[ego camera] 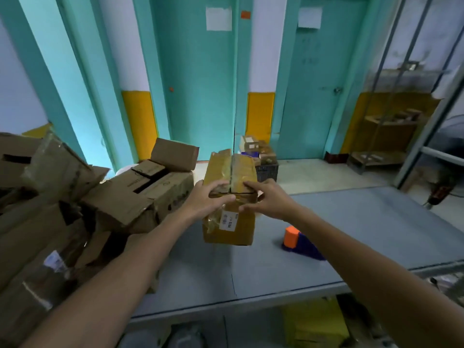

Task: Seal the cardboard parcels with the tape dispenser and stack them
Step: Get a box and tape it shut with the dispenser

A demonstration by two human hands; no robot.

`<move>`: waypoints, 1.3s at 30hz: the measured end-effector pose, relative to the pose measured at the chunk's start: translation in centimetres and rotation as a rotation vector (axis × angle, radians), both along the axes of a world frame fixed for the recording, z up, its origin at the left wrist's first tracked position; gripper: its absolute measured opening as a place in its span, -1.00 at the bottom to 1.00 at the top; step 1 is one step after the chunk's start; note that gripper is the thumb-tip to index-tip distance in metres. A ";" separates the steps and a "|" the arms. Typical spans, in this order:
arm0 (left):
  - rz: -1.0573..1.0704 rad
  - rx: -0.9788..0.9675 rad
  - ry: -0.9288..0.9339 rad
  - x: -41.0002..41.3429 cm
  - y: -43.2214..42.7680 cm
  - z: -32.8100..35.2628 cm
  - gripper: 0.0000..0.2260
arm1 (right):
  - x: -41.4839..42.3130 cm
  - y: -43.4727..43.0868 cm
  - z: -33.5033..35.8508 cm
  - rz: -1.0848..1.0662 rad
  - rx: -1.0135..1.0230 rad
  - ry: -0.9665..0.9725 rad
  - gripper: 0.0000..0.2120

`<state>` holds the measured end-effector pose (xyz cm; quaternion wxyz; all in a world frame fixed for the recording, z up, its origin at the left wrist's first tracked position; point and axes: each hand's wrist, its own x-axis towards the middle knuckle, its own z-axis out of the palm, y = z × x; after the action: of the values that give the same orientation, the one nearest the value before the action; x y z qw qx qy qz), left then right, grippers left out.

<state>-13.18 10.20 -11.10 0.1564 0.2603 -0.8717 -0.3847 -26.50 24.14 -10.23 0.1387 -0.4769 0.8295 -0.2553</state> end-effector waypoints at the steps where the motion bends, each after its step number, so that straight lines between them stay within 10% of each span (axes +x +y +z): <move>1: 0.002 0.011 -0.023 0.1 0.2 -1.1 -0.55 | 0.1 0.1 -1.2 0.006 0.024 -0.019 -0.25; 13: 0.243 -0.250 -0.370 -0.7 0.5 -8.8 -0.37 | -2.9 0.6 -7.7 0.149 0.118 -0.297 -0.51; 20: 0.297 -0.393 -0.684 -5.2 3.0 -8.2 0.11 | -12.5 6.4 -11.0 -0.241 0.305 0.043 -0.70; 28: 0.262 -0.388 -0.636 -4.9 2.3 -8.4 -0.07 | -16.0 9.8 -15.0 -0.096 0.640 0.258 -0.37; 33: 0.138 -0.426 -0.573 -4.6 2.3 -8.4 -0.42 | -16.4 9.2 -15.7 -0.068 0.635 0.366 -0.58; 39: 0.092 -0.434 -0.574 -4.7 2.2 -8.6 -0.39 | -18.5 9.4 -13.3 0.059 0.662 0.515 -0.67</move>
<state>-17.93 12.42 -19.66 -0.0259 0.3575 -0.9288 -0.0945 -44.99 33.55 -23.54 0.0799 -0.4785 0.8603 0.1570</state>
